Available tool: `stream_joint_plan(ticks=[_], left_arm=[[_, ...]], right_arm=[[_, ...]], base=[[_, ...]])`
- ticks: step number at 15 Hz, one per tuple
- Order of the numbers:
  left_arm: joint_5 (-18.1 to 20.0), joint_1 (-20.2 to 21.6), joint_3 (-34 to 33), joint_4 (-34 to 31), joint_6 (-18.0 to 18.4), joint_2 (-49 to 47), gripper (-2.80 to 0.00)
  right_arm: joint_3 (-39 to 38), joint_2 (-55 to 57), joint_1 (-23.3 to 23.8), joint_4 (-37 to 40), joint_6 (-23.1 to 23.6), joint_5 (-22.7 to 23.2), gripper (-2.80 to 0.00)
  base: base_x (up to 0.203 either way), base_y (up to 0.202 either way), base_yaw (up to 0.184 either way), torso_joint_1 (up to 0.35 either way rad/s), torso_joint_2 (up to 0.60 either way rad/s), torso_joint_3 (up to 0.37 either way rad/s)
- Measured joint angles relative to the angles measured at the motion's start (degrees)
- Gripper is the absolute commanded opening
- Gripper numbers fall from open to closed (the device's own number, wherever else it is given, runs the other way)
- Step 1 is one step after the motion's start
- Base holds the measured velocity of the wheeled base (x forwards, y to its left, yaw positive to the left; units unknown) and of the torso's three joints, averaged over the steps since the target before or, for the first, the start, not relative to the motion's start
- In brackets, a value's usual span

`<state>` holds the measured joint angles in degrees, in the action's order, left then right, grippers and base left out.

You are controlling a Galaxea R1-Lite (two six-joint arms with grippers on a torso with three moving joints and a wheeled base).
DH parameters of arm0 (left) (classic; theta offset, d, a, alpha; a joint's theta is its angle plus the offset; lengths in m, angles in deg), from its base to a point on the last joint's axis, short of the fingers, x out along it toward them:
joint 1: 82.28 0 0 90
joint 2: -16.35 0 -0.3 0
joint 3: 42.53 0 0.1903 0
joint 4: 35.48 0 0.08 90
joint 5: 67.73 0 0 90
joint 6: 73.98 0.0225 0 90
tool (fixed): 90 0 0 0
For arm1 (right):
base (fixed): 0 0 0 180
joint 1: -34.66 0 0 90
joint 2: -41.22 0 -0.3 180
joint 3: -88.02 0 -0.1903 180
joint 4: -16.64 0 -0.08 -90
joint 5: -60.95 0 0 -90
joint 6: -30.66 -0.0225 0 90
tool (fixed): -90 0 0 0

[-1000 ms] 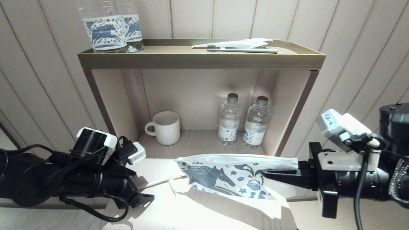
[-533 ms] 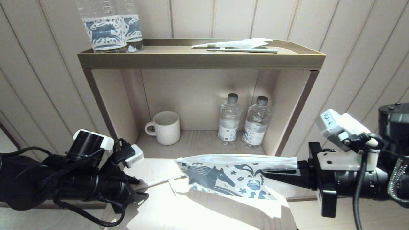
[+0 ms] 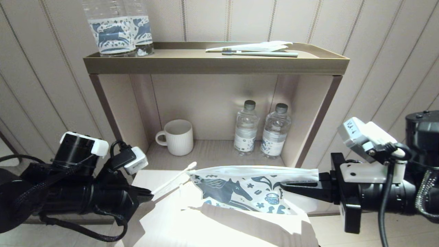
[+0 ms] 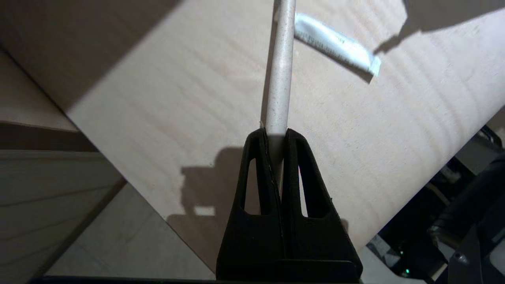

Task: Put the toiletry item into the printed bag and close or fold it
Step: Pick up a toothbrush, then place the toothbrush in the storage bag

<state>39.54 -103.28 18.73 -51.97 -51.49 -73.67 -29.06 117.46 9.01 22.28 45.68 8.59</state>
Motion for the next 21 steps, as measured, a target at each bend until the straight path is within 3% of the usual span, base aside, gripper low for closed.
stream_joint_plan(ticks=[3, 8, 10, 16, 18, 21], left_arm=[[0.1, -0.3, 2.1, 0.1, -0.3, 3.2, -2.80], [0.1, -1.5, 6.6, 0.0, -0.3, 5.6, -2.80], [0.7, -3.0, 9.1, 0.0, -0.3, 6.1, -2.80], [2.2, -9.5, 17.9, 0.1, 0.5, 4.8, -2.80], [2.2, -10.8, 19.5, 0.2, 0.9, 3.7, -2.80], [2.1, -13.1, 20.2, -0.1, 5.4, 2.0, -2.80]], right_arm=[[-0.6, 0.0, 0.0, -0.5, 0.4, -0.1, -2.80], [-2.5, 0.3, 0.1, -1.7, 5.0, -0.4, -2.80], [-3.8, 0.8, -0.1, -6.1, 5.5, -0.9, -2.80], [-5.9, 9.0, -0.5, -27.3, 9.8, -11.8, -2.80], [-6.4, 10.6, -0.6, -29.8, 11.1, -12.4, -2.80], [-7.6, 12.5, -0.6, -33.3, 12.6, -12.4, -2.80]], base=[[0.000, 0.000, 0.000, 0.000, 0.00, 0.000], [0.000, 0.000, 0.000, 0.000, 0.00, 0.000], [0.000, 0.000, 0.000, 0.000, 0.00, 0.000], [0.000, 0.000, 0.000, 0.000, 0.00, 0.000], [0.000, 0.000, 0.000, 0.000, 0.00, 0.000], [0.000, 0.000, 0.000, 0.000, 0.00, 0.000]])
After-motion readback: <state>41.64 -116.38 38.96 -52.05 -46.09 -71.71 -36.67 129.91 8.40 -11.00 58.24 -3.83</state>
